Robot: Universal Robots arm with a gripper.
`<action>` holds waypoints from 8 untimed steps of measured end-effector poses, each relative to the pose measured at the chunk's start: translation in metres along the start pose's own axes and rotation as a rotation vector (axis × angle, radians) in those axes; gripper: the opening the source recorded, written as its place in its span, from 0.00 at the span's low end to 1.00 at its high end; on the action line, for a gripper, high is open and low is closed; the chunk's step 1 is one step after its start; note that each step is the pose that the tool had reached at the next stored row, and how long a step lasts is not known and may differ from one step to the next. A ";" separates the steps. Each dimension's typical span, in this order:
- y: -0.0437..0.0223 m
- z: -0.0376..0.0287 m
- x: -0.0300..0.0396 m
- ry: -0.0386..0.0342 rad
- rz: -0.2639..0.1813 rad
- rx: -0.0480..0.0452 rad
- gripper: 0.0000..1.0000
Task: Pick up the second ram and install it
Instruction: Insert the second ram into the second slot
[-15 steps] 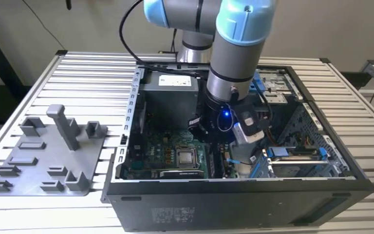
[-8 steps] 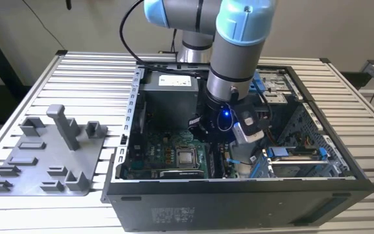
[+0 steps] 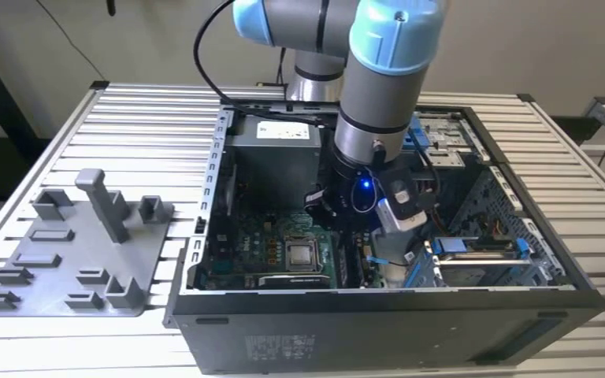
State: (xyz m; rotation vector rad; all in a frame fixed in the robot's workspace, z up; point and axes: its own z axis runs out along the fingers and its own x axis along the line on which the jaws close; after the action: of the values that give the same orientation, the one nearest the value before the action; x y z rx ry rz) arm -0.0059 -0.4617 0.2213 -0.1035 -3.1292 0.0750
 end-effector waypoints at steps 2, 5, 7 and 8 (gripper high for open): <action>0.0000 0.0000 0.0000 0.0000 0.000 0.0000 0.14; 0.0001 -0.0002 0.0000 -0.0001 0.000 0.0000 0.14; 0.0000 -0.0003 0.0000 -0.0036 0.000 0.0009 0.14; 0.0000 -0.0004 -0.0001 -0.0055 0.000 0.0019 0.14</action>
State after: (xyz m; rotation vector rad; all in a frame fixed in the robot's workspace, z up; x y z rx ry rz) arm -0.0058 -0.4617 0.2217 -0.1028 -3.1346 0.0783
